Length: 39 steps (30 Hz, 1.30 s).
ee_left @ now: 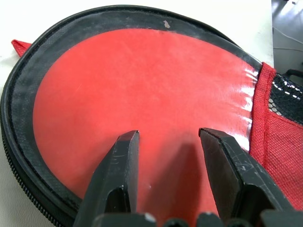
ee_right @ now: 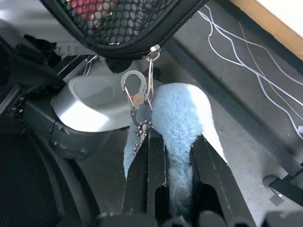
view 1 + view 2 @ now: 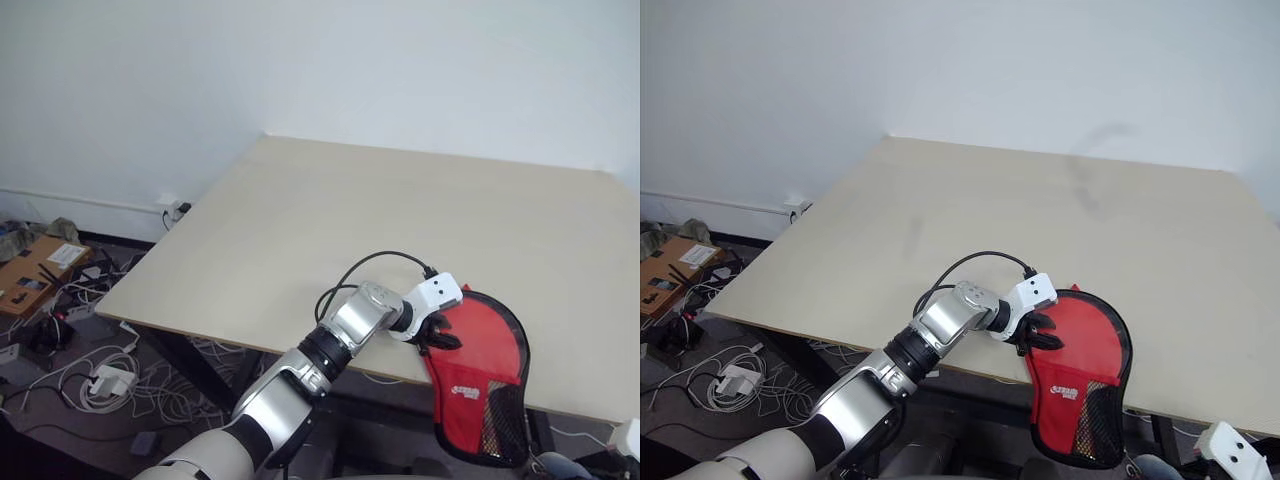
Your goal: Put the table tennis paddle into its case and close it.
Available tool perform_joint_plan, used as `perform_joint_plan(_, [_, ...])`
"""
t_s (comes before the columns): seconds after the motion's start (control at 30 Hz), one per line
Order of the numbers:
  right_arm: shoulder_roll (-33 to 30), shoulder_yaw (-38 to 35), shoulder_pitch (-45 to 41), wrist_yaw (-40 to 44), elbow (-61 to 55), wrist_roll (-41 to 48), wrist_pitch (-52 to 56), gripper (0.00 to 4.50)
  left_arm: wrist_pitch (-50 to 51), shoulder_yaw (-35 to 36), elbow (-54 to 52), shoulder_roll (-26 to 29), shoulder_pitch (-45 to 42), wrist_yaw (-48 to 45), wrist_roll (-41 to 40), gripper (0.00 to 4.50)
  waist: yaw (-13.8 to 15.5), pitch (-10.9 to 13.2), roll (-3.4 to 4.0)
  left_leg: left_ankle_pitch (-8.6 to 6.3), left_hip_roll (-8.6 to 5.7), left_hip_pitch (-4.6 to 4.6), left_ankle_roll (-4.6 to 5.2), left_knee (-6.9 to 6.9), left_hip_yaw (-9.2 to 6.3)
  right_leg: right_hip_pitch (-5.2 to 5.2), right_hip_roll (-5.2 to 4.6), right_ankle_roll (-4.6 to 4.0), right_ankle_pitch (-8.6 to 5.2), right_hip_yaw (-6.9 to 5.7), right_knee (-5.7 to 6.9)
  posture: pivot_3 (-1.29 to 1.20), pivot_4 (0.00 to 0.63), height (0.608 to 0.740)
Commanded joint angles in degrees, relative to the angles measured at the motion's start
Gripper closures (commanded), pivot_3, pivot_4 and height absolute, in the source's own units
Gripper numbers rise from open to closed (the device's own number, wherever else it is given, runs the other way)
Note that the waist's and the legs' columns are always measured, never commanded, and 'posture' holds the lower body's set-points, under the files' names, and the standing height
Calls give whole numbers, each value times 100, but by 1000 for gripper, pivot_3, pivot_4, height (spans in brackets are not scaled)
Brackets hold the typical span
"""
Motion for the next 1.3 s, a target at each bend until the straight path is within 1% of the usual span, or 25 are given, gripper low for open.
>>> perform_joint_plan(0.03, [-68,-308,332,252,75,-208,-176,4453,266,-152,566,32,123,71,192,2381,2,0,0,-2,-3,-1,3,1,1,1,-2,3,-1,1,-3,0,0,740])
perform_joint_plan(0.1, [-36,-360,404,217,30,-230,-188,4454,253,-154,566,38,114,63,189,2381,8,0,0,-6,-12,-4,10,1,1,2,-9,13,-7,-1,-4,0,0,740])
perform_joint_plan(0.17, [2,-390,288,-63,-40,-254,-8,4454,210,-146,576,46,103,66,193,2381,8,0,-1,-7,-17,-4,12,1,1,2,-13,20,-11,-2,-5,0,0,740])
perform_joint_plan(0.23, [21,-427,115,-203,-137,35,443,3718,174,-137,589,50,93,63,194,2381,7,0,-2,-7,-18,-5,12,2,1,2,-14,20,-11,-3,-6,0,0,740])
perform_joint_plan(0.27, [27,-417,80,-178,-193,104,471,3479,169,-143,584,50,99,61,195,2381,6,0,-3,-7,-17,-5,12,3,1,2,-14,20,-11,-3,-6,0,0,740])
perform_joint_plan(0.37, [82,-478,-46,-203,-397,188,463,2406,109,-221,548,84,144,7,227,2381,4,0,-2,-7,-16,-4,12,5,3,2,-15,19,-11,-7,-4,0,0,740])
perform_joint_plan(0.5, [29,-921,-274,-186,-471,347,612,1009,27,-162,598,124,83,-21,229,2381,-2,0,-2,-7,-13,-4,12,9,8,3,-18,19,-11,-11,-3,0,0,740])
perform_joint_plan(0.7, [-166,-1667,-983,-241,-611,861,1161,1009,-103,27,691,232,-37,-82,191,2381,-67,1,-2,-8,-5,-5,13,10,22,2,-20,19,-11,-11,-2,0,0,740])
perform_joint_plan(0.77, [-281,-1789,-1554,-481,-680,1206,1500,1009,-104,170,645,306,-39,-122,123,2381,-112,1,-3,-8,2,-5,13,10,32,0,-24,19,-11,-14,-3,0,0,740])
perform_joint_plan(0.83, [-329,-1776,-2155,-739,-706,1581,1830,1009,-117,287,514,429,-23,-244,46,2381,-166,4,1,-8,8,-4,13,11,47,-4,-30,19,-10,-16,-3,0,0,740])
perform_joint_plan(0.97, [-295,-1295,-3196,-1193,-693,2000,2254,1009,85,729,-164,800,-21,-630,-365,2381,-263,23,13,-7,16,-10,13,11,60,-11,-35,18,-10,-17,-3,0,0,740])
perform_joint_plan(1.03, [-271,-925,-3581,-1375,-708,2036,2327,1009,152,916,-699,1149,43,-881,-590,2381,-288,50,30,-7,14,-12,14,10,54,-17,-33,19,-8,-15,-1,0,0,740])
perform_joint_plan(1.1, [-202,-482,-3969,-1555,-718,2021,2324,1009,269,1117,-1331,1645,158,-1190,-847,2381,-304,60,41,-7,6,-12,14,8,46,-25,-31,16,3,-11,2,0,0,740])
perform_joint_plan(1.17, [-67,-39,-4403,-1769,-684,2026,2318,1009,400,1348,-1928,2205,312,-1485,-1118,2381,-289,72,60,-6,5,-9,15,8,30,-35,-18,20,20,-9,5,0,0,740])
perform_joint_plan(1.2, [-11,138,-4542,-1835,-705,2029,2312,1009,449,1442,-2167,2459,399,-1602,-1228,2381,-284,75,67,-4,3,-10,15,7,12,-39,-8,31,24,-10,4,0,0,740])
perform_joint_plan(1.23, [33,299,-4642,-1873,-751,2032,2312,1009,476,1524,-2383,2710,496,-1699,-1317,2381,-275,75,73,-3,-1,-11,14,9,-4,-39,0,24,29,-11,6,0,0,740])
perform_joint_plan(1.3, [120,652,-4850,-1900,-737,2016,2271,1009,510,1781,-2901,3350,798,-1944,-1521,2381,-244,80,67,-2,-15,-11,14,8,-26,-35,8,31,24,-10,5,0,0,740])
